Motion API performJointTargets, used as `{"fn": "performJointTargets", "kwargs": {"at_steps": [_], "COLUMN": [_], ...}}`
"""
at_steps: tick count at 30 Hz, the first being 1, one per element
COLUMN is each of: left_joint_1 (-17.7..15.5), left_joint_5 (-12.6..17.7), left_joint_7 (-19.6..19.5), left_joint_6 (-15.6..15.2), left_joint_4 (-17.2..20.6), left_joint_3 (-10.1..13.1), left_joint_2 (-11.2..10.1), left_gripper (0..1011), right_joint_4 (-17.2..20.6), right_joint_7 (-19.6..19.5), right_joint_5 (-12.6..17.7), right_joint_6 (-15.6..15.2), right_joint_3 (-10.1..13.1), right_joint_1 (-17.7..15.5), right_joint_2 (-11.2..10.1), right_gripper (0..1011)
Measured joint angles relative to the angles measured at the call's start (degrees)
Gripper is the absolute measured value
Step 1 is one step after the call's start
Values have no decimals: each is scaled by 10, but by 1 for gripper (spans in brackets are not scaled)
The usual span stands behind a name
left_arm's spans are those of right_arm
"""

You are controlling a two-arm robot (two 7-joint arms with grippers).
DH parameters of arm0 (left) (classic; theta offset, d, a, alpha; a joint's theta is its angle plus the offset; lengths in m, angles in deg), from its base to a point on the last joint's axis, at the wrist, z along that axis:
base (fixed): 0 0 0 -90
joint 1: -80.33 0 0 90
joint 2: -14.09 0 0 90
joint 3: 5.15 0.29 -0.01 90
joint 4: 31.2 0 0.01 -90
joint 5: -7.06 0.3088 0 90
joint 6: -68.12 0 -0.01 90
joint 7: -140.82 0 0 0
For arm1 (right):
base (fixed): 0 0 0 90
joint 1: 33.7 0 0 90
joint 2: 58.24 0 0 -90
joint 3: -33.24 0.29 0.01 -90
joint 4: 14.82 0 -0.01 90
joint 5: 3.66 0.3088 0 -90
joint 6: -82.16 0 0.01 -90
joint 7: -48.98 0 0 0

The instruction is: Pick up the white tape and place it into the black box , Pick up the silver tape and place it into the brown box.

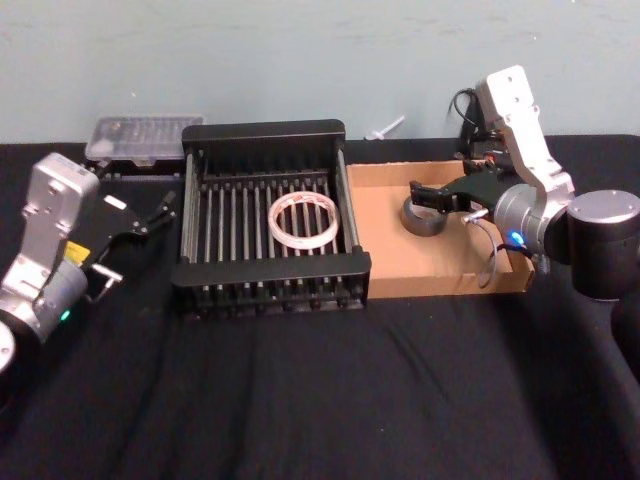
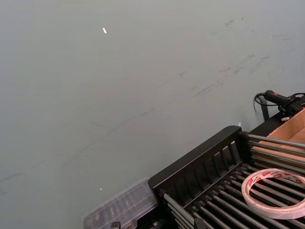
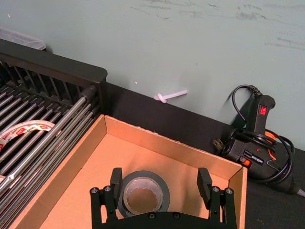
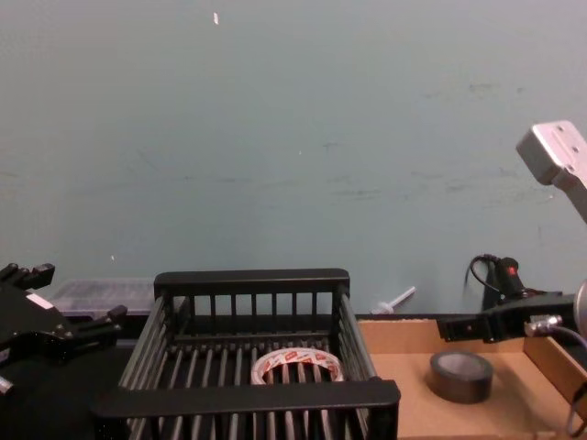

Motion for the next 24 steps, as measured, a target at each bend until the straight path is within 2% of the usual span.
{"fn": "performJointTargets", "kwargs": {"at_steps": [8, 15, 18, 19, 22, 23, 24], "left_joint_1": [0, 0, 0, 0, 0, 0, 0], "left_joint_5": [0, 0, 0, 0, 0, 0, 0], "left_joint_7": [0, 0, 0, 0, 0, 0, 0], "left_joint_6": [0, 0, 0, 0, 0, 0, 0], "left_joint_4": [0, 0, 0, 0, 0, 0, 0], "left_joint_3": [0, 0, 0, 0, 0, 0, 0], "left_joint_2": [0, 0, 0, 0, 0, 0, 0], "left_gripper": [1001, 1001, 1001, 1001, 1001, 1001, 1001], "right_joint_4": [11, 63, 95, 95, 114, 126, 126], "right_joint_7": [0, -15, -29, -29, -41, -51, -51], "right_joint_5": [-2, -12, -23, -23, -31, -37, -37], "right_joint_6": [6, 33, 65, 65, 95, 121, 121], "right_joint_3": [4, 16, 25, 25, 33, 40, 40], "right_joint_1": [-7, -41, -70, -70, -90, -107, -107], "right_joint_2": [0, -4, -8, -8, -9, -9, -9], "right_gripper": [1002, 1002, 1002, 1002, 1002, 1002, 1002]}}
